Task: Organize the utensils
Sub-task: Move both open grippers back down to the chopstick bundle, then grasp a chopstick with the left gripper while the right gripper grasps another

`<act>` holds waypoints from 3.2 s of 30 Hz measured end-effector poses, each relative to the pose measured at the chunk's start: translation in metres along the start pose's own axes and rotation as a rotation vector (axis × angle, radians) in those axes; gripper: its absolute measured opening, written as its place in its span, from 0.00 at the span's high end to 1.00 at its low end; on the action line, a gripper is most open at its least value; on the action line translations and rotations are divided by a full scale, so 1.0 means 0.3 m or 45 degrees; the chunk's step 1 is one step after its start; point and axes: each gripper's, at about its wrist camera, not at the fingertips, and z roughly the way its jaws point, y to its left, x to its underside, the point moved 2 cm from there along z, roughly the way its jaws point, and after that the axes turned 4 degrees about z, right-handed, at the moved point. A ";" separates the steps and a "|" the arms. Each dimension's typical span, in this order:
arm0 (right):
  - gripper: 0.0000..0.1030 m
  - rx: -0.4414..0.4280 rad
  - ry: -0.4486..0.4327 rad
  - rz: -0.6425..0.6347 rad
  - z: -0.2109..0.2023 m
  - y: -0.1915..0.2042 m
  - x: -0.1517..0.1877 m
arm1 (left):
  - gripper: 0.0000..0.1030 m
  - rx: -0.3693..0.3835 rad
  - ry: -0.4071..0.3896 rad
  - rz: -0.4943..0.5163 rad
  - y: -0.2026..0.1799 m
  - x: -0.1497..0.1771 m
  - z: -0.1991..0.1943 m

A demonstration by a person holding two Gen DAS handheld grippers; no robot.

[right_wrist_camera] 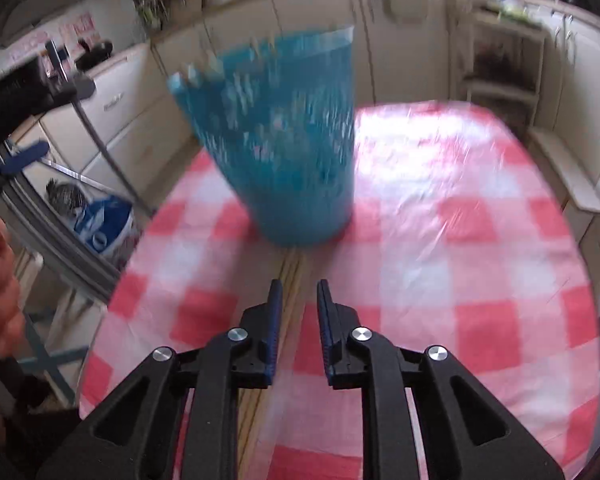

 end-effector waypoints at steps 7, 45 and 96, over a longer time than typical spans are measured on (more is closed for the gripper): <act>0.83 0.031 0.068 -0.023 0.091 0.009 0.011 | 0.08 0.018 0.180 0.092 -0.007 0.057 0.099; 0.90 0.098 0.165 -0.157 0.082 -0.084 0.055 | 0.08 0.219 0.606 0.327 -0.306 0.427 0.287; 0.91 0.153 0.175 -0.228 0.097 -0.080 0.039 | 0.78 0.296 0.469 0.431 -0.403 0.425 0.271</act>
